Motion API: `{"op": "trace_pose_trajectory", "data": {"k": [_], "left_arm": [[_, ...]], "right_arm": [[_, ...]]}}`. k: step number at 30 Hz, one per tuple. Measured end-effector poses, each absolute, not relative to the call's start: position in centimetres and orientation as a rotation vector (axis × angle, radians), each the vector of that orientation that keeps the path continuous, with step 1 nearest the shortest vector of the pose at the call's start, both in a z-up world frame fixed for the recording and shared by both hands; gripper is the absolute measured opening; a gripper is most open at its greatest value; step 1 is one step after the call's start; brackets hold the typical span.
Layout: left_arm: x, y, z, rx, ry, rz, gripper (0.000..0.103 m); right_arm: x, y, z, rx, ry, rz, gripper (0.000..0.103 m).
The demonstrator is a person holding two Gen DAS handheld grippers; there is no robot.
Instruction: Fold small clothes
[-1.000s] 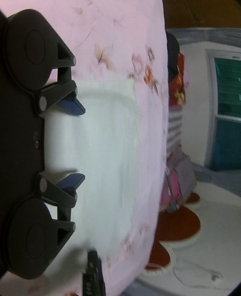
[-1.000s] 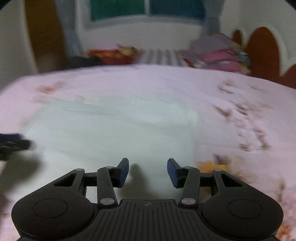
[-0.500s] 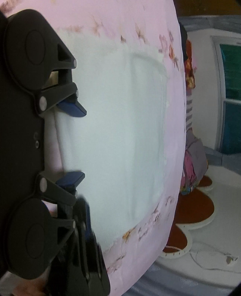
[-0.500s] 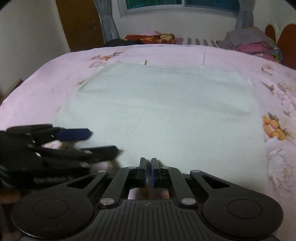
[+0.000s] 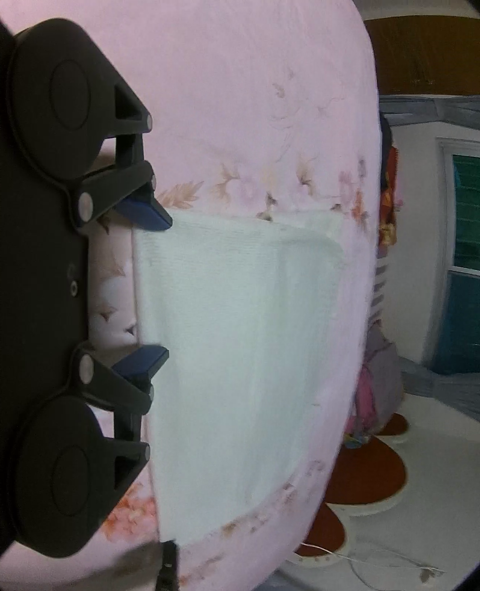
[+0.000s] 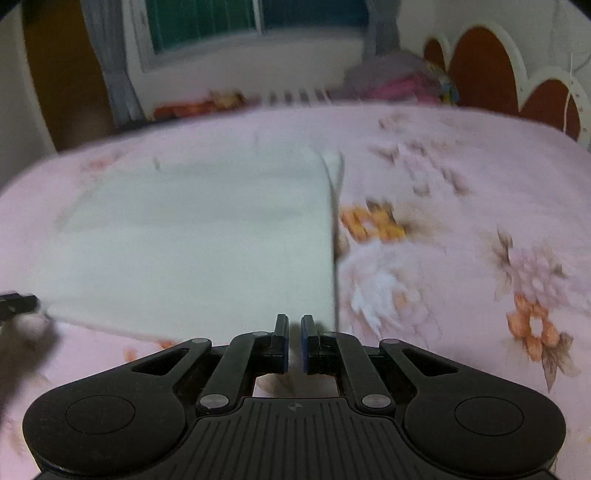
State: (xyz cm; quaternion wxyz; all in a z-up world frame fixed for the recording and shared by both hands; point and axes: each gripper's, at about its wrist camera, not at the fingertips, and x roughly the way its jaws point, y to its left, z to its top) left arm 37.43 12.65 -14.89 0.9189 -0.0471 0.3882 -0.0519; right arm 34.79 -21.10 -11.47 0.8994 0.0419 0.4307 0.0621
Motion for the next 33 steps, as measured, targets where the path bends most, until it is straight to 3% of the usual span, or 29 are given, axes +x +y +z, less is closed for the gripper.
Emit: {"op": "trace_pose_trajectory", "data": {"k": [6, 9, 24, 33], "left_arm": [[36.9, 13.4, -14.9, -0.123, 0.792, -0.101, 0.067], [37.0, 13.3, -14.9, -0.115, 0.795, -0.107, 0.068], [33.8, 13.2, -12.5, -0.149, 0.775, -0.063, 0.070], [30.4, 15.3, -16.9, -0.856, 0.738, -0.077, 0.061]], "right_arm": [[34.0, -21.1, -10.8, 0.105, 0.843, 0.140, 0.004], [35.2, -20.9, -12.9, 0.095, 0.934, 0.127, 0.005], [30.8, -21.9, -8.6, 0.222, 0.820, 0.187, 0.005], [29.5, -20.3, -7.5, 0.236, 0.783, 0.268, 0.005]]}}
